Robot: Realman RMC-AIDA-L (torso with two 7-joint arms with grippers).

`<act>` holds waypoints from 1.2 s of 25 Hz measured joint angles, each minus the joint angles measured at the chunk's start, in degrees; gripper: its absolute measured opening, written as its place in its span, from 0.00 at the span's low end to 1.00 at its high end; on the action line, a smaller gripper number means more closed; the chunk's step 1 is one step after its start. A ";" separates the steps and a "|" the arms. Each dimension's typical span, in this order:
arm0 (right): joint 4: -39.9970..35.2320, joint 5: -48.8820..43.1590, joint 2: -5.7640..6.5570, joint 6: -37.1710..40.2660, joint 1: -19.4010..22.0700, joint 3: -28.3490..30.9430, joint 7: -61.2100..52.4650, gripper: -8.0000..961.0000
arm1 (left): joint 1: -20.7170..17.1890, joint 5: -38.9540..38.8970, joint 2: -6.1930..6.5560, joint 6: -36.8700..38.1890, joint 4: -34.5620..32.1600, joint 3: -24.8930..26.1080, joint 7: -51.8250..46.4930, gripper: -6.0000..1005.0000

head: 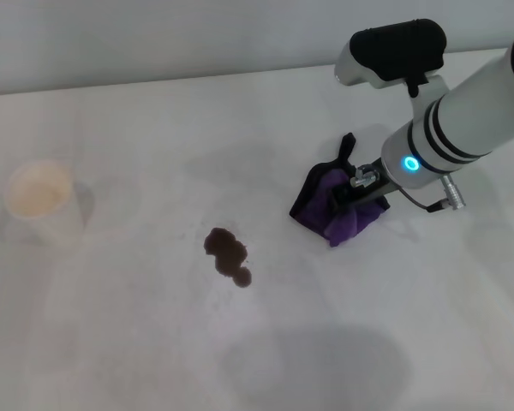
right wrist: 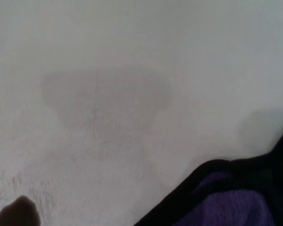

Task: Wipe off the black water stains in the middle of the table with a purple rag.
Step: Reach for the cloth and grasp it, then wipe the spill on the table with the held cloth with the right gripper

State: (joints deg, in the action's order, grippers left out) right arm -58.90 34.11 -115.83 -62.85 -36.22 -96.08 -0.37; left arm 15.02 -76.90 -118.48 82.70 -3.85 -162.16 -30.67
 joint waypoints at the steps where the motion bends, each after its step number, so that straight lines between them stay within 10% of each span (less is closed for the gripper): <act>1: -0.27 0.00 0.00 -0.03 0.04 0.08 0.03 0.30 | 0.00 0.00 0.00 0.00 -0.01 0.00 0.00 0.88; 7: -3.17 0.16 0.14 -0.03 0.21 0.26 0.28 0.12 | 0.00 0.00 0.01 0.00 0.02 0.00 -0.01 0.88; 17: -5.81 18.18 -0.16 6.34 -2.16 -8.99 11.89 0.12 | 0.92 0.00 -0.22 0.01 0.38 0.31 -2.81 0.88; 30: 0.39 19.19 -0.33 23.09 -1.55 -22.30 13.84 0.11 | 2.43 0.00 -0.36 -0.46 0.39 0.00 -2.91 0.88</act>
State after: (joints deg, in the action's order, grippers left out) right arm -58.51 53.29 -116.16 -39.76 -37.78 -118.38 13.47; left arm 17.45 -76.90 -118.85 82.25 -3.47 -162.16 -33.58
